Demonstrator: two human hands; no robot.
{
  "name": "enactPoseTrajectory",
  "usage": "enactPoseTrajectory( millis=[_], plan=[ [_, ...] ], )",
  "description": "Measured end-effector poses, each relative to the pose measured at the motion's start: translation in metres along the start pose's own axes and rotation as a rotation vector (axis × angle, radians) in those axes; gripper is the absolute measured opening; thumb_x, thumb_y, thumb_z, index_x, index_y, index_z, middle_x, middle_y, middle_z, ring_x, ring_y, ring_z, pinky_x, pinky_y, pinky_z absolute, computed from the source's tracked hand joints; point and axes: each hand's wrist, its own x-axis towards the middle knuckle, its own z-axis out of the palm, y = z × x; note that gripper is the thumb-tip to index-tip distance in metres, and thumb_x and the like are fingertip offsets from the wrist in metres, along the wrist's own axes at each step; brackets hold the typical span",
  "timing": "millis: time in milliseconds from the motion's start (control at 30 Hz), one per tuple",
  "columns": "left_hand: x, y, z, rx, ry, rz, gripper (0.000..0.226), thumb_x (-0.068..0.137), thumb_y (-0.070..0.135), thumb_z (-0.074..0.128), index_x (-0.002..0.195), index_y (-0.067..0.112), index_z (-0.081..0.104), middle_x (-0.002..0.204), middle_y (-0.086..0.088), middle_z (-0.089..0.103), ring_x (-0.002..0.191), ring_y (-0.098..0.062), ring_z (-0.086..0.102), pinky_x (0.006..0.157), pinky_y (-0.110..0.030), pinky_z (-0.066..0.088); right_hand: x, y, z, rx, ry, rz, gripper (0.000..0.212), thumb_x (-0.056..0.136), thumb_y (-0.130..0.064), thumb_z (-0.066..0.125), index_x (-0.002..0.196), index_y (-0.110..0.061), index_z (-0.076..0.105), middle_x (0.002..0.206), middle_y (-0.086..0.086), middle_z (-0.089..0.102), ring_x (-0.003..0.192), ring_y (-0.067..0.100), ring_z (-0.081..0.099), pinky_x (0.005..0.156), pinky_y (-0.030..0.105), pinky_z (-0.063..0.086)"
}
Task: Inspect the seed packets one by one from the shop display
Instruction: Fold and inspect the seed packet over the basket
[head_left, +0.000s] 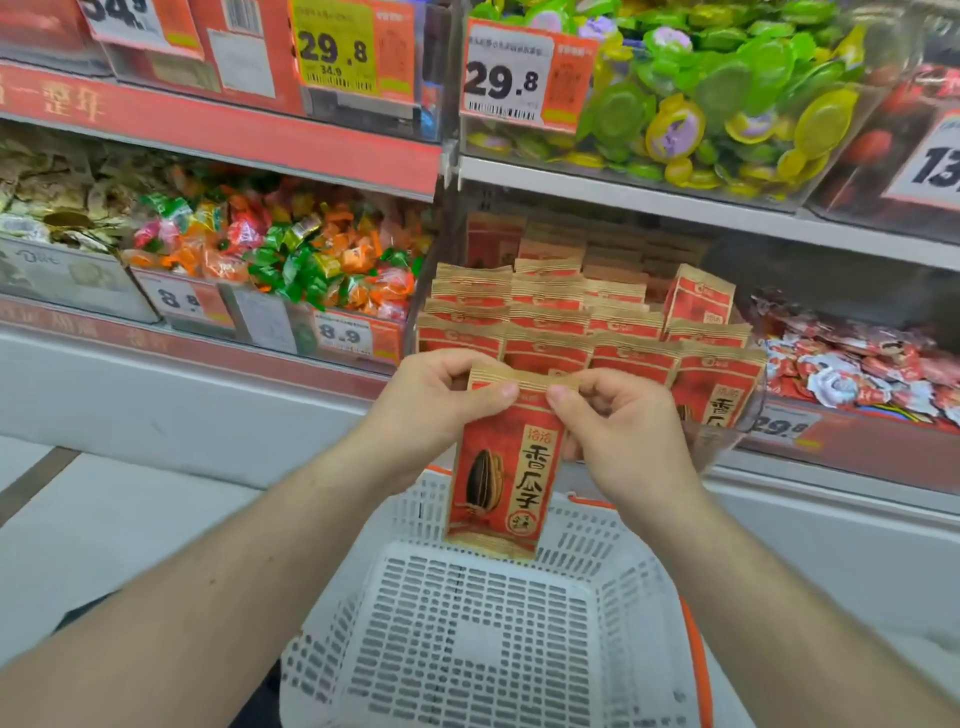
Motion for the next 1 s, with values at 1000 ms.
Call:
enactPoseTrajectory(
  millis=[1000],
  plan=[
    [-0.002, -0.036, 0.002, 0.122, -0.218, -0.085, 0.029, 0.081, 0.019, 0.064, 0.108, 0.011, 0.069, 0.104, -0.002, 0.077, 0.098, -0.019, 0.073, 0.079, -0.026, 0.058, 0.001, 0.027, -0.012, 0.135, 0.021, -0.008, 0.016, 0.092, -0.009, 0.063, 0.078, -0.016, 0.066, 0.048, -0.015, 0.059, 0.046, -0.003, 0.054, 0.048, 0.012, 0.044]
  ],
)
